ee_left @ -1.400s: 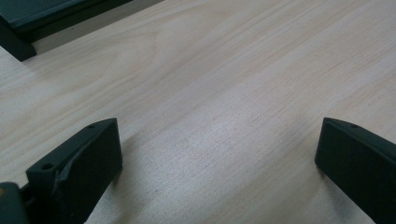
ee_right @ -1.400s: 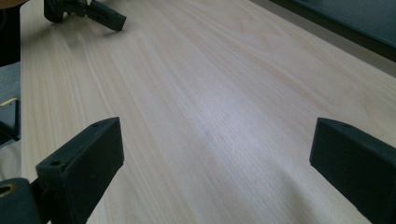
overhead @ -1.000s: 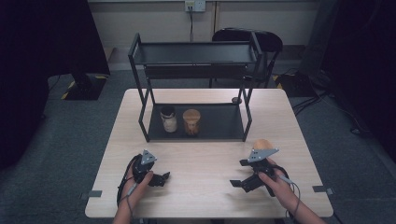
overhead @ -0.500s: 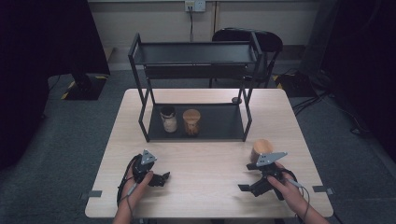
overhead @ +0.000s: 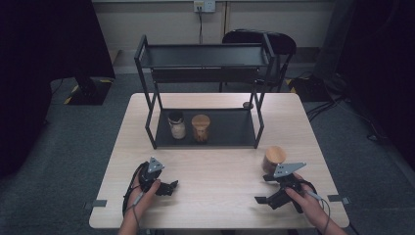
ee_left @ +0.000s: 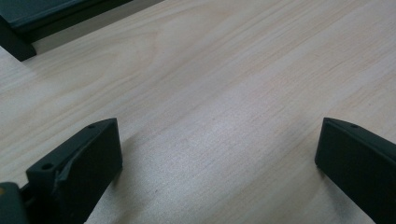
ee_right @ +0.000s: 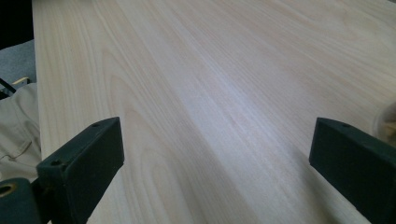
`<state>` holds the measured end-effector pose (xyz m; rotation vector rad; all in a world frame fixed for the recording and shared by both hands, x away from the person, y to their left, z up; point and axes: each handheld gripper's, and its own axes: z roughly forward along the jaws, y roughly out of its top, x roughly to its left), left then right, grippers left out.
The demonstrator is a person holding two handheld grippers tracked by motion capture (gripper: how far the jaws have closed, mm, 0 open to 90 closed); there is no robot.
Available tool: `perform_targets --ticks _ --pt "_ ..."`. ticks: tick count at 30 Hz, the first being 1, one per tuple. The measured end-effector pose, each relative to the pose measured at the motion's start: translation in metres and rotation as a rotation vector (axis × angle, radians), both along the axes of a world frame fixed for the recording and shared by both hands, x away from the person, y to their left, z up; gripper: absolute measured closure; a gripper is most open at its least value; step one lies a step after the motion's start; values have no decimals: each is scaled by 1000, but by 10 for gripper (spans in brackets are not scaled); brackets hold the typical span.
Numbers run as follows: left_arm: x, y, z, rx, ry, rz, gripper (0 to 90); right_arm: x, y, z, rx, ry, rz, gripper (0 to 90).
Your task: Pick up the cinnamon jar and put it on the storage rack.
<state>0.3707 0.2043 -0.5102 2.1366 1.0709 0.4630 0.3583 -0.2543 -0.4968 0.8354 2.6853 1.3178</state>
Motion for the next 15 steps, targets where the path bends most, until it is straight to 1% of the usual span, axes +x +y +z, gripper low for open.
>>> perform_targets --ticks 11,15 --pt "0 0 0 0 0 0 2 -2 -12 1 -8 -1 -21 22" --pt "0 0 0 0 0 0 2 -2 -18 1 -18 -10 -38 22"
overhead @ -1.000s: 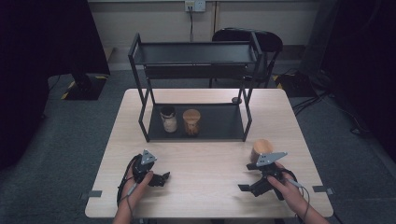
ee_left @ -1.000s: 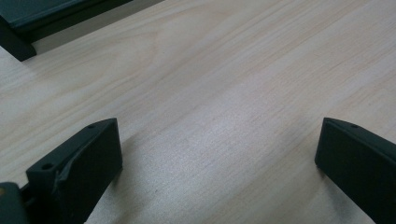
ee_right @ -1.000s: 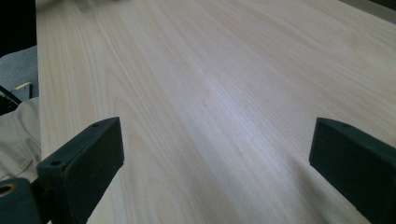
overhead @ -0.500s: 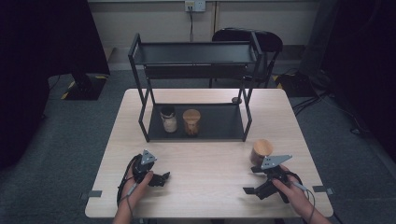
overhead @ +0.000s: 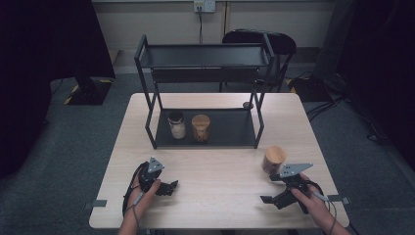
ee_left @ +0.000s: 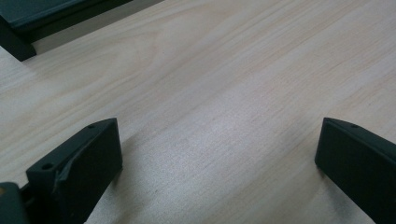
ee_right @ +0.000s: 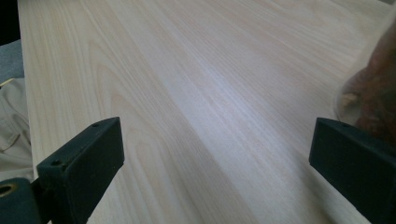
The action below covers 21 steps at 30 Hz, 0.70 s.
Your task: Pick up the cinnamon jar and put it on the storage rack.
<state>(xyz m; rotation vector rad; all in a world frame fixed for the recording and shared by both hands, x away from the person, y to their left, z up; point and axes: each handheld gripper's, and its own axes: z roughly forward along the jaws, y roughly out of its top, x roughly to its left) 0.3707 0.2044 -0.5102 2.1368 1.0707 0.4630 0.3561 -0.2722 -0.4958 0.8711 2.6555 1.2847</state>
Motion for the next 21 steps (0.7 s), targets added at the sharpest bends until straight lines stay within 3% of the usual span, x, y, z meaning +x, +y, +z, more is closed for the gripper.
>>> perform_targets --ticks 21 --pt "0 0 0 2 -1 -3 2 -2 -20 1 -39 -32 -89 23"
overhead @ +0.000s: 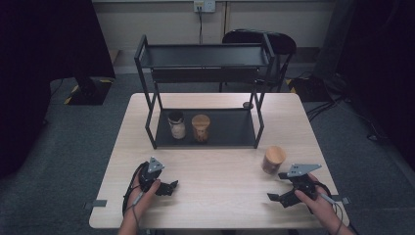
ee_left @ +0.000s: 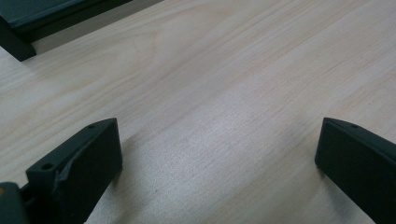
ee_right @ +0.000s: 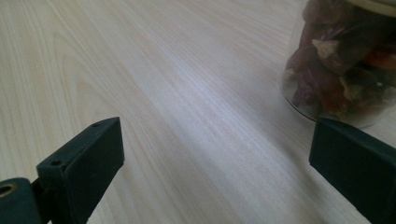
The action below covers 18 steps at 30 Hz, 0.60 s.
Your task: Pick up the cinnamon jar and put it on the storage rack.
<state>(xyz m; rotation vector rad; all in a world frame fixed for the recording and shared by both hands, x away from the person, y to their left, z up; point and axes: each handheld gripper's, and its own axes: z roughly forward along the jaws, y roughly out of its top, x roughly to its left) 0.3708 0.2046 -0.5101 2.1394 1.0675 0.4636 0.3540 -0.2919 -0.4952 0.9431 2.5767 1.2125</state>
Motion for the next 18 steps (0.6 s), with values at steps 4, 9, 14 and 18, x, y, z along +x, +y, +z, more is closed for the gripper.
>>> perform_targets --ticks 4,9,14,18 --pt "0 0 0 0 0 0 2 0 -4 0 -4 -8 -20 22" --pt "0 0 0 -1 1 1 2 0 -9 1 -6 -9 -45 22" --pt "0 0 0 0 0 0 2 1 -13 1 -13 -16 -62 22" --pt "0 0 0 -2 0 1 2 2 -16 1 -12 -21 -87 21"
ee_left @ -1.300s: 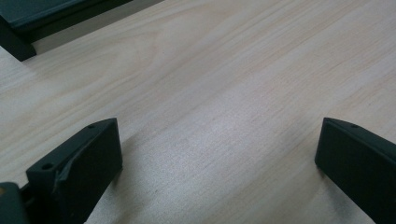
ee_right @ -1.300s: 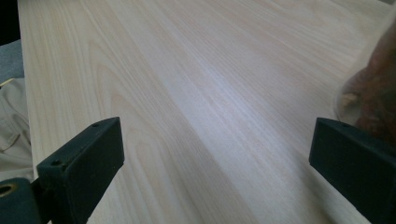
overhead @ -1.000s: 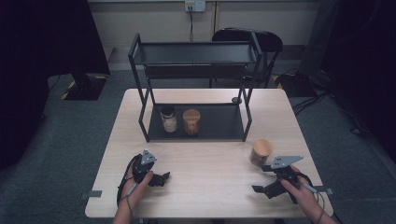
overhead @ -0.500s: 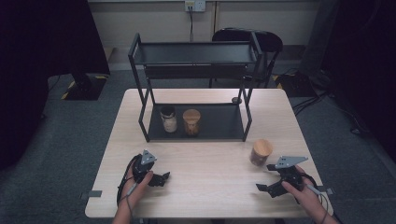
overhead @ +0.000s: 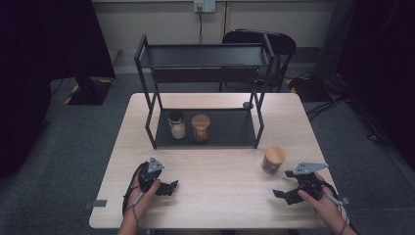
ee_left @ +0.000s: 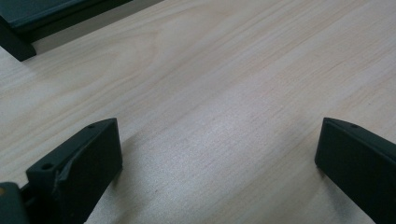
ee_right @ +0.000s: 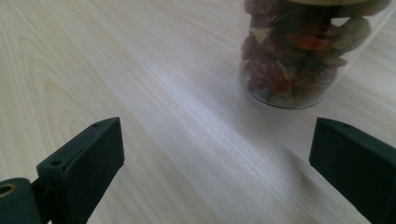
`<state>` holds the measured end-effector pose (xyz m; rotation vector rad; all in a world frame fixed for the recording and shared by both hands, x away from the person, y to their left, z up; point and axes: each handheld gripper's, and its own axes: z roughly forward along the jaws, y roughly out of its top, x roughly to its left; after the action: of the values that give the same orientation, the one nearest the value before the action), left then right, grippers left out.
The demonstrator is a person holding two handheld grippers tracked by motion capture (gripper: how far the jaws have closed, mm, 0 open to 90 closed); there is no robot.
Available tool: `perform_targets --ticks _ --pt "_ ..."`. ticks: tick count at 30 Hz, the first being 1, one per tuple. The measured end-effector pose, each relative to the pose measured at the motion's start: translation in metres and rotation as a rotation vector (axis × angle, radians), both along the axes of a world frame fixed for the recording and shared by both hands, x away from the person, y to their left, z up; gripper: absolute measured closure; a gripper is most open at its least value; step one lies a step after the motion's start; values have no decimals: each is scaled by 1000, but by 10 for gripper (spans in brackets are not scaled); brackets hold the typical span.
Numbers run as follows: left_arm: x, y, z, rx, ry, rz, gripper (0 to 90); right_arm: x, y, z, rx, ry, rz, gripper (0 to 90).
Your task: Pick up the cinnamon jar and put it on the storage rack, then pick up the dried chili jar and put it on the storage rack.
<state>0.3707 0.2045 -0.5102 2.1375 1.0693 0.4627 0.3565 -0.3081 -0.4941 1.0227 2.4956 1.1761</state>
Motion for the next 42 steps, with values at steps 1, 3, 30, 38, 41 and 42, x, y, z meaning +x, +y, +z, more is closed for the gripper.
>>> perform_targets --ticks 1,3,30,38,41,42 --pt "0 0 0 0 0 0 2 0 0 0 1 0 -3 21" --pt "0 0 0 0 0 0 2 1 -1 0 1 -2 -11 21" --pt "0 0 0 1 0 -1 2 19 -2 0 -34 -30 -78 23" --pt "0 0 0 1 0 0 2 26 -5 -1 -24 -33 -103 24" --pt "0 0 0 1 -1 -1 2 28 -5 -1 -23 -32 -106 25" --pt "0 0 0 1 -1 -1 2 29 -5 -1 -26 -32 -106 25"
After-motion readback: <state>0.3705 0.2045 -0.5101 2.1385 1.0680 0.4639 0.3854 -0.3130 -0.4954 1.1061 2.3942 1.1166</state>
